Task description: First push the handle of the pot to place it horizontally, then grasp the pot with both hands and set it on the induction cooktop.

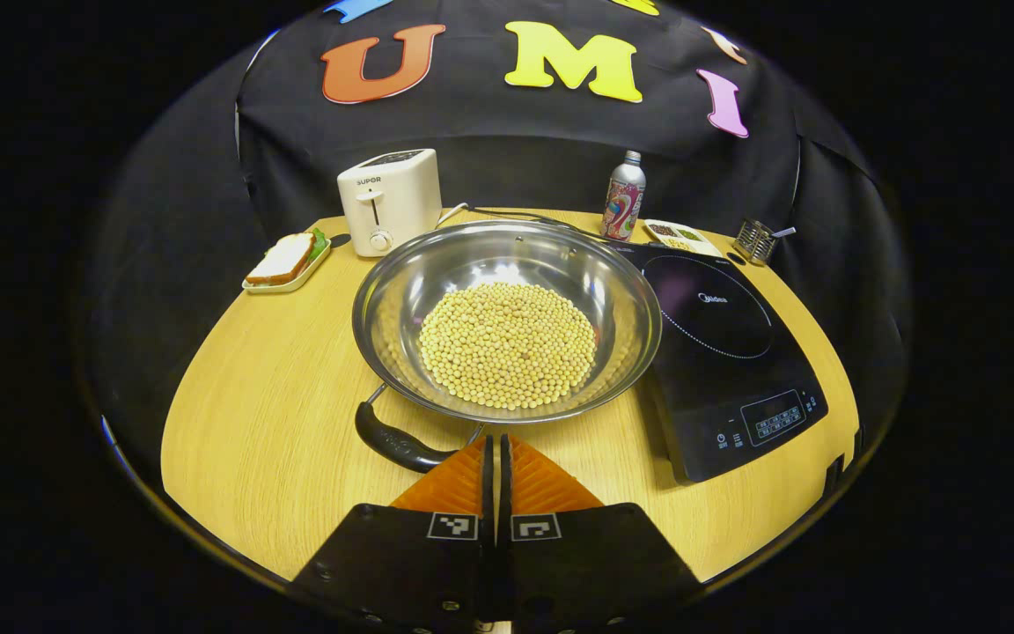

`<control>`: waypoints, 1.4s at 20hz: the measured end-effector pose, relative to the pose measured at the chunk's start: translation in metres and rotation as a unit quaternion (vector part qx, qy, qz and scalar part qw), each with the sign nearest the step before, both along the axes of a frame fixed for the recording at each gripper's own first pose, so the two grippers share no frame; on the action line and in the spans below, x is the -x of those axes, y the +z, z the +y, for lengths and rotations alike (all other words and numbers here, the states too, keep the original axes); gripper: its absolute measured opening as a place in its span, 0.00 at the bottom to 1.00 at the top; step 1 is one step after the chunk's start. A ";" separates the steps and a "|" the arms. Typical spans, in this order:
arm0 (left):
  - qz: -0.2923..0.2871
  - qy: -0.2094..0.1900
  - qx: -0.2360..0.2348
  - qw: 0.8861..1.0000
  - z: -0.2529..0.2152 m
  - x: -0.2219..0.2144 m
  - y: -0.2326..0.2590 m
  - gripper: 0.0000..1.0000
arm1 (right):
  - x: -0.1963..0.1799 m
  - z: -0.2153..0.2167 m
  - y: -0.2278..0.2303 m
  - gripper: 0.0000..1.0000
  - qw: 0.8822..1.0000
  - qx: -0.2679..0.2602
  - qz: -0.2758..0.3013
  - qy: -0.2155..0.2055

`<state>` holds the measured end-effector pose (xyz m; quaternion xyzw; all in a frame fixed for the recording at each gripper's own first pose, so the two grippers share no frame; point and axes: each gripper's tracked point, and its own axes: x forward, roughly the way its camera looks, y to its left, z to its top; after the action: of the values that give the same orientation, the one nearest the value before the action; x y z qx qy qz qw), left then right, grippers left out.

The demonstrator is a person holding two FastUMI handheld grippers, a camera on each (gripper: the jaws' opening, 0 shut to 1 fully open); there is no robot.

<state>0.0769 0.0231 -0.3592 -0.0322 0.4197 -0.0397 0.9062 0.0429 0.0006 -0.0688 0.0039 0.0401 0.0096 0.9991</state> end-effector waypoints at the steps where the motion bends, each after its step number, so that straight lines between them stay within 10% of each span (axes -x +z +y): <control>1: 0.003 0.000 0.003 1.000 0.001 0.001 -0.002 0.00 | 0.000 0.000 -0.001 1.00 1.000 -0.001 0.000 0.000; 4: 0.006 -0.002 0.011 1.000 0.000 0.002 -0.001 0.10 | -0.001 0.001 -0.002 1.00 1.000 -0.004 0.001 0.001; 28: 0.011 0.041 -0.017 0.999 0.075 -0.027 -0.010 0.00 | -0.020 0.021 0.001 0.98 0.999 -0.014 -0.011 0.026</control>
<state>0.1041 0.0982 -0.3689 -0.0344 0.4287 0.0048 0.9028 0.0628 0.0220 -0.0676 0.0171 0.0288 0.0362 0.9988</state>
